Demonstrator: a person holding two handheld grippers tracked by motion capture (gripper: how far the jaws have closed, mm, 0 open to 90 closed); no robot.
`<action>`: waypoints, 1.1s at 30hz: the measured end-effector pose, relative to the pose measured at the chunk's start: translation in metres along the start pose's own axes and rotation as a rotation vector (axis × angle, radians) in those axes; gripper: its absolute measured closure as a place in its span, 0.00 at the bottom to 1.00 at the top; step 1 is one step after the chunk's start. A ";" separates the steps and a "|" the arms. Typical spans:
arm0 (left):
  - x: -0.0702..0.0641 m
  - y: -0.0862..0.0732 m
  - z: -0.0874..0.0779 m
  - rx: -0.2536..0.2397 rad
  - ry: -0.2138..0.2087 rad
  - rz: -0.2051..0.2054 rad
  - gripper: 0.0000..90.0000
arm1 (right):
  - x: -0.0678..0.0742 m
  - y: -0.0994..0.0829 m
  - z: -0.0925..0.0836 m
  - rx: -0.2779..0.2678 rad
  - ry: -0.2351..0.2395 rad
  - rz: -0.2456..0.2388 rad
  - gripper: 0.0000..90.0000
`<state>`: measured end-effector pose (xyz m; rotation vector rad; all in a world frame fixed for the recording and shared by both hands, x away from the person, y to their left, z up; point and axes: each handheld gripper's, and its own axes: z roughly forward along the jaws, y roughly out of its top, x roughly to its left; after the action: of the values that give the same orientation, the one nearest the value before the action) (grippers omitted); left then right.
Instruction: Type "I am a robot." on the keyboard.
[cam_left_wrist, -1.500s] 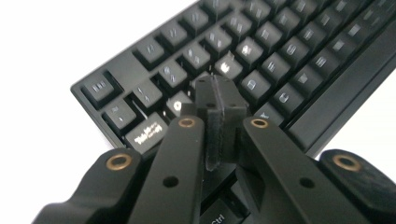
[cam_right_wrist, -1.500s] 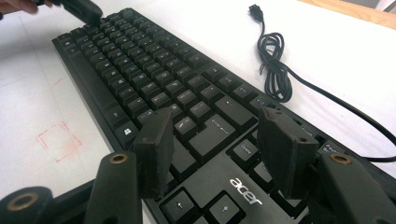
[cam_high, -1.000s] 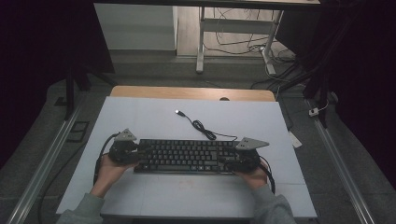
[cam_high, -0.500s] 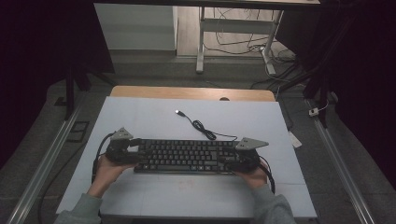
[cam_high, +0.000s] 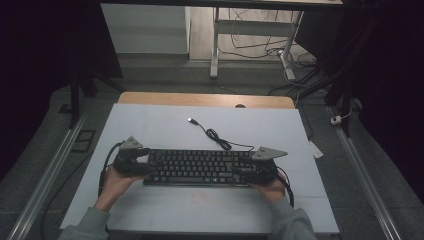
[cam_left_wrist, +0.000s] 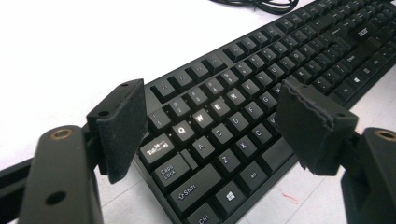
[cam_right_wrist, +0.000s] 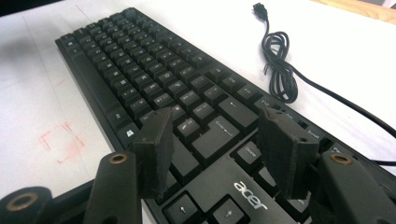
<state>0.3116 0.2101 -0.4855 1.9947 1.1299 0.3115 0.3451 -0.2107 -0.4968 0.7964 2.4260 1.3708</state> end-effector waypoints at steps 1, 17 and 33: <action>0.000 0.000 0.000 0.001 0.001 0.000 0.28 | 0.000 0.001 0.000 -0.002 0.000 -0.002 0.51; -0.002 0.000 0.004 0.016 0.005 0.003 0.26 | 0.008 0.017 0.005 -0.029 0.020 0.008 0.52; -0.003 -0.001 0.007 0.033 0.002 0.014 0.26 | 0.030 0.032 0.028 0.028 0.077 -0.065 0.81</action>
<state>0.3134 0.2043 -0.4899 2.0323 1.1286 0.3040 0.3442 -0.1607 -0.4824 0.6769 2.5113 1.3708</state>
